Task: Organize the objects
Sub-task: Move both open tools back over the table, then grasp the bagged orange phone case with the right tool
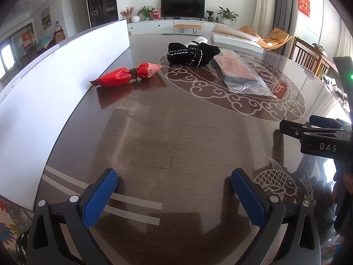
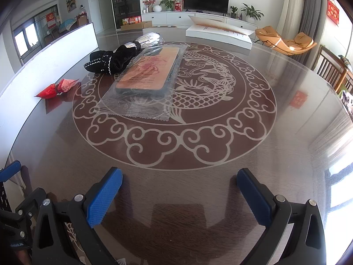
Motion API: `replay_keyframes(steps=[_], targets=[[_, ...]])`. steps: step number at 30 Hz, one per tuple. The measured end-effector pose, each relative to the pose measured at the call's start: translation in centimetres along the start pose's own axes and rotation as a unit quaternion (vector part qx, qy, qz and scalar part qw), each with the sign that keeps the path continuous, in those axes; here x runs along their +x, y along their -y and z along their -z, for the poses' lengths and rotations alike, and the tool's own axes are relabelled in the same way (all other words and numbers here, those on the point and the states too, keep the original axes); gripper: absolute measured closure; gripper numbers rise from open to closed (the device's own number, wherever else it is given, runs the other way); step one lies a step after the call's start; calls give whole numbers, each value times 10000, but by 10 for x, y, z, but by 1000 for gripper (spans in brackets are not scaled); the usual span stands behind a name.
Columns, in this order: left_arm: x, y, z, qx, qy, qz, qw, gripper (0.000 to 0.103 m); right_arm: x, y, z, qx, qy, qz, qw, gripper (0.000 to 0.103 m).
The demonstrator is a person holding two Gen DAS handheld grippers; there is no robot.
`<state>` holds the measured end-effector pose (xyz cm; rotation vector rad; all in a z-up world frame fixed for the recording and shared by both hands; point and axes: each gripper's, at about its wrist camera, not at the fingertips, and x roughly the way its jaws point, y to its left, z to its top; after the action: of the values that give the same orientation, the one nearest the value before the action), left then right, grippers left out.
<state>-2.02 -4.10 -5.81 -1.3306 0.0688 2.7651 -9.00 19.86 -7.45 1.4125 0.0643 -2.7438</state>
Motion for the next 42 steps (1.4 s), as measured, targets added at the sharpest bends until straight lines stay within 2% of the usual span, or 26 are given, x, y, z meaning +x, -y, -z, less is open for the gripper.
replay_keyframes(steps=[18,29,32,34,36,38,42], targets=[[1,-2,-1,89,8,82,9999,0,1,0,0,0,1,0,10000,0],[1,-23,-1,-192,-51,-120,9997,0,1,1,-2,-96,-48,-78,9999,0],[1,-24,-1,-197,-39,-120,9997,0,5,6,-13,-358,-467,-253,9979,0],[1,-25,-1,-202,-29,-122,9997,0,-2,15,-26,-55,-389,-29,9992,0],[1,-25,-1,-208,-18,-131,9997,0,-9,20,-46,247,-169,18,9995,0],[1,-24,0,-209,-4,-134,9997,0,-6,16,-68,441,-65,-123,9989,0],[1,-24,0,-200,21,-136,9997,0,36,-13,-112,359,-326,-368,9981,0]])
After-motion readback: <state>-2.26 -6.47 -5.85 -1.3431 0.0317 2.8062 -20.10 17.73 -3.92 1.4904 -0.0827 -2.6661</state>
